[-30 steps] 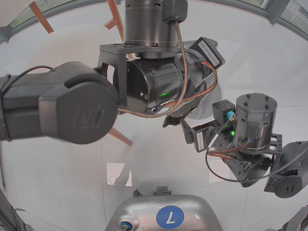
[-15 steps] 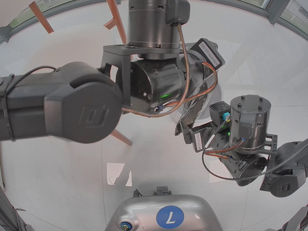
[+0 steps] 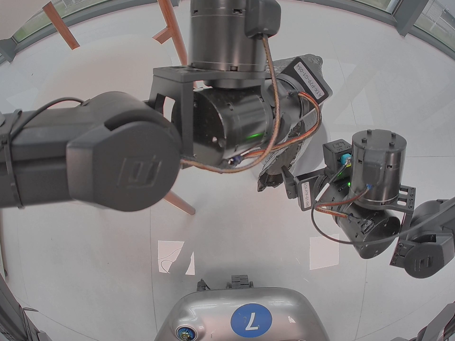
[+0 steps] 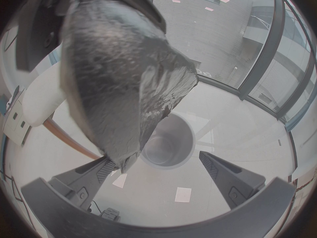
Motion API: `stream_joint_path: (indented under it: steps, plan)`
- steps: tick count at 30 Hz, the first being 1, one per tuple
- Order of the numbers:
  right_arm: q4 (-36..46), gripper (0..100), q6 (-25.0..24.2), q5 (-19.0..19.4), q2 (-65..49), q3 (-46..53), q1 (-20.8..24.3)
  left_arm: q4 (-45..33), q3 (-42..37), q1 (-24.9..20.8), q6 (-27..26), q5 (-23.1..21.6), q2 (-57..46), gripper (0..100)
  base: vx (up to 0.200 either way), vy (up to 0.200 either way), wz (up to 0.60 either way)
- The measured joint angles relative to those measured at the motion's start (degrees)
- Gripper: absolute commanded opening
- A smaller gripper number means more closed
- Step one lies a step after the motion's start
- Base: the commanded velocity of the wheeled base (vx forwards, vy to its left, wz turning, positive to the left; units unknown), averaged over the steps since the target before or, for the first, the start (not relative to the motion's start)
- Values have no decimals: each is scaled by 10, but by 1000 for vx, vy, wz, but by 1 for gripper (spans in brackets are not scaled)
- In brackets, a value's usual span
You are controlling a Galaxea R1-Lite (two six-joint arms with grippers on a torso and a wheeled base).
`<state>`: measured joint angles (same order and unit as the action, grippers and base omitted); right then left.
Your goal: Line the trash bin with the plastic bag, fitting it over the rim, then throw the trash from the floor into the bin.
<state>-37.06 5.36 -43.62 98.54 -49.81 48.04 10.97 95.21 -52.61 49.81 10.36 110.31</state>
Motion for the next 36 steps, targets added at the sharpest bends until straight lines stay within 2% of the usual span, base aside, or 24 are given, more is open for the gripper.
stream_joint_path:
  steps: [10,22,36]
  plan:
    - [0,100,1,1,1,-9,-12,0,0,-2,-1,0,0,0,0,0,0]
    - [-20,100,28,5,3,-19,-19,0,-1,-3,-1,0,0,0,0,0,0]
    - [-20,100,29,6,4,-20,-29,0,-1,-3,-1,0,0,0,0,0,0]
